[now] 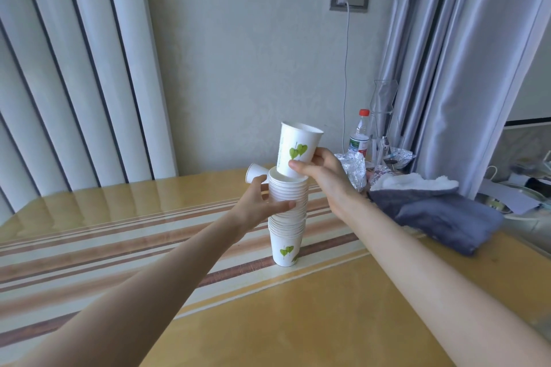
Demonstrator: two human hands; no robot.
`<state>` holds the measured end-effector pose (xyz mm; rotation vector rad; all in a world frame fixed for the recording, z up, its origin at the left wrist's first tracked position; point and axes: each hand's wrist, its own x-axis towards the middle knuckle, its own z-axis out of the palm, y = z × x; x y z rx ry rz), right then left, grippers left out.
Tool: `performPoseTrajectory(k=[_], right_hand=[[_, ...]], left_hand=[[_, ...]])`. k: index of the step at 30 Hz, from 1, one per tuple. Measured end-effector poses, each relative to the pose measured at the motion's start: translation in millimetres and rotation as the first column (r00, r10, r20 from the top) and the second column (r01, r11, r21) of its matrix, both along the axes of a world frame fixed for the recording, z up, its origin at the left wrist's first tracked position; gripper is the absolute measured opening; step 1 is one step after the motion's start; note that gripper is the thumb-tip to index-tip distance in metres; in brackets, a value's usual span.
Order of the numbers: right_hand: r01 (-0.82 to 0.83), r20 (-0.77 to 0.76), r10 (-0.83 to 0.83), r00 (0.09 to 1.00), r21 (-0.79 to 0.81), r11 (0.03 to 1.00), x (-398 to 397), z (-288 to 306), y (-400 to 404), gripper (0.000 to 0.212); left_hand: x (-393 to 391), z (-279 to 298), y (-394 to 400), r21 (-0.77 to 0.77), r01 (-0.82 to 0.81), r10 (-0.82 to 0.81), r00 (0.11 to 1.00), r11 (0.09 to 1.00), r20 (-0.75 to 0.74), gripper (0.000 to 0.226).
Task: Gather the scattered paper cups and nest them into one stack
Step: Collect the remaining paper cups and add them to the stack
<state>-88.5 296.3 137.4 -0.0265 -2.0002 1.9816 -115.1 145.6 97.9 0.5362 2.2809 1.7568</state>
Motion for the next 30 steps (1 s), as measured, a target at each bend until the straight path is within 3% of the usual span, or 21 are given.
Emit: performPoseTrajectory(k=[4,10,12,15,21,25,30], right_hand=[[-0.071,0.063,0.066,0.996,0.088,0.994,1,-13,-1,0.060],[-0.172,0.224,0.135,0.965,0.157,0.973,10,-51,5,0.103],[-0.184,0.252,0.144,0.957,0.145,0.972,13,-66,3,0.098],[-0.151,0.239,0.124,0.963,0.098,0.984,13,-74,-1,0.073],[-0.223,0.215,0.209,0.954,0.046,0.974,-2,-67,-27,0.079],[-0.319,0.192,0.309,0.931,0.019,0.948,-21,-67,-74,0.063],[-0.431,0.226,0.419,0.880,0.007,0.902,-47,-77,-133,0.085]], left_hand=[[-1,-5,-1,-0.005,0.015,-0.015,1.000,1.000,-0.008,0.087],[0,-30,2,-0.044,0.026,-0.025,1.000,0.999,0.014,0.099],[2,-42,5,-0.030,0.028,-0.027,1.000,0.999,0.011,0.097],[2,-51,7,-0.039,-0.007,0.004,0.998,0.999,-0.066,0.088],[-2,-41,-26,-0.034,-0.077,0.073,0.992,0.996,-0.099,0.083],[-9,-42,-77,-0.013,-0.184,0.182,0.978,0.983,-0.103,0.076],[-24,-48,-141,-0.016,-0.315,0.313,0.945,0.949,-0.092,0.073]])
